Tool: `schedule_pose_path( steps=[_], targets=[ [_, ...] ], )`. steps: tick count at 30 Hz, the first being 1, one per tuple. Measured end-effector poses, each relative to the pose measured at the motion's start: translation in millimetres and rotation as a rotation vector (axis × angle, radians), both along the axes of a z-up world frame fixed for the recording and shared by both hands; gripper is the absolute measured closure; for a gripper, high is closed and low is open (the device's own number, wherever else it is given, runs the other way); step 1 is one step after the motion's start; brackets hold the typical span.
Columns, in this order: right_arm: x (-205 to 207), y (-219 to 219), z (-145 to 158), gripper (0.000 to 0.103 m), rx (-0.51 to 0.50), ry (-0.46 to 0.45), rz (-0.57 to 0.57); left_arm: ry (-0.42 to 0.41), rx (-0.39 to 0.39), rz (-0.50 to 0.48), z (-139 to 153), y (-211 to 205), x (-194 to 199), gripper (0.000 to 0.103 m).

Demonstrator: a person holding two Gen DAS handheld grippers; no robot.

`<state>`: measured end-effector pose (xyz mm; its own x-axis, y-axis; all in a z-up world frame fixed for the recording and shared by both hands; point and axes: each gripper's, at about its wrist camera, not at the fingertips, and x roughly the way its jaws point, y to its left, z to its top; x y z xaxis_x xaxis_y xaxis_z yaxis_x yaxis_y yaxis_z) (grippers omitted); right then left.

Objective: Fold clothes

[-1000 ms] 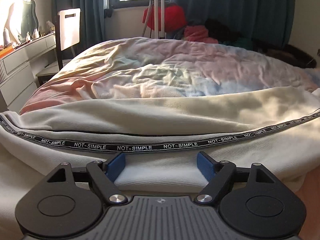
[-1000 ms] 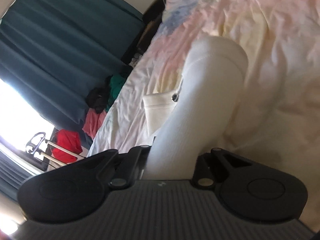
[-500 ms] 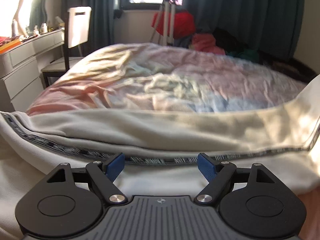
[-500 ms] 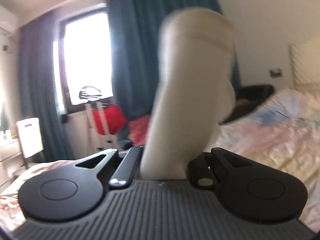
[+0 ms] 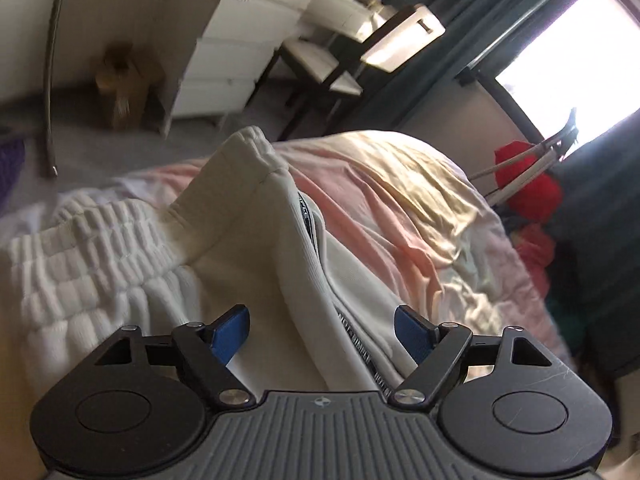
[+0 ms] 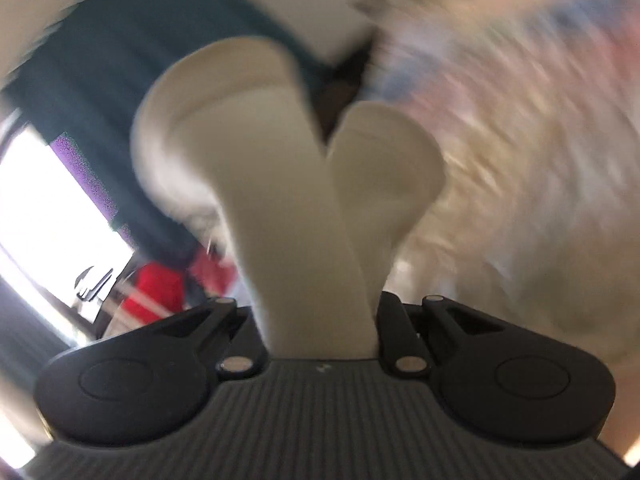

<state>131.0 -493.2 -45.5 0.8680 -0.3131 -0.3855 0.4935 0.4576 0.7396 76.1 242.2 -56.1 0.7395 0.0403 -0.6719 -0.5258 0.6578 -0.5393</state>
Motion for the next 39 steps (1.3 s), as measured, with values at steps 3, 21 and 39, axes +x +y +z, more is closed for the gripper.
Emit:
schedule_pose_path(
  steps=[3, 21, 39],
  targets=[
    [2, -45, -31, 0.091, 0.17, 0.084, -0.035, 0.009, 0.03, -0.009, -1, 2, 15, 0.022],
    [2, -43, -50, 0.091, 0.151, 0.153, -0.013, 0.016, 0.263, 0.02, -14, -4, 70, 0.096],
    [-8, 156, 58, 0.091, -0.77, -0.099, 0.291, -0.1, 0.402, -0.072, 47, -62, -32, 0.021]
  ],
)
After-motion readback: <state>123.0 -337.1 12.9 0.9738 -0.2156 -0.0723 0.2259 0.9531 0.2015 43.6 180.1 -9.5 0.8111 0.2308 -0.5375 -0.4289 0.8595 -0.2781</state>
